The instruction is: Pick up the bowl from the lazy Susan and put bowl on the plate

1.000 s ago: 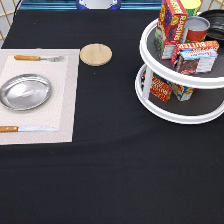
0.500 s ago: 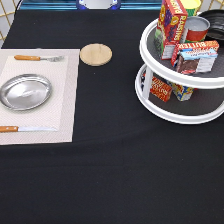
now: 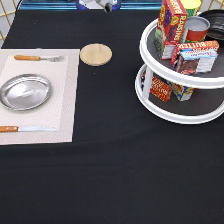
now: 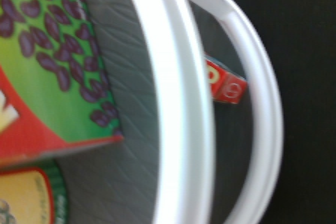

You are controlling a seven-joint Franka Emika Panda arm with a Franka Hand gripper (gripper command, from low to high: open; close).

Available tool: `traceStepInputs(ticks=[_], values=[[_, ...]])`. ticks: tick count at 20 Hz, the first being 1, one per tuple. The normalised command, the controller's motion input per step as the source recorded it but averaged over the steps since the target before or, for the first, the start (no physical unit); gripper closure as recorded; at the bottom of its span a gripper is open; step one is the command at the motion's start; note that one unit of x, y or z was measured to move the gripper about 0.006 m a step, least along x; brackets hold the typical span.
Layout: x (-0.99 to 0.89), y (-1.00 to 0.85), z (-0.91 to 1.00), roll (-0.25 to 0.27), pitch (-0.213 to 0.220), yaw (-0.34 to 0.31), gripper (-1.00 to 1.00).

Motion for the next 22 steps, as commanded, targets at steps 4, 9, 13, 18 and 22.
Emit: traceStepInputs(ticks=[4,9,13,18,22], values=[[0.33,0.17,-0.11,0.21,0.0,0.013,-1.0],[0.31,0.26,-0.14,0.114,0.001,0.084,-1.0],[0.17,0.28,-0.18,0.073,-0.004,0.091,-1.0],[0.07,0.21,-0.17,0.09,-0.045,0.107,-1.0],[0.08,0.01,-0.29,0.123,-0.033,0.057,-1.0]])
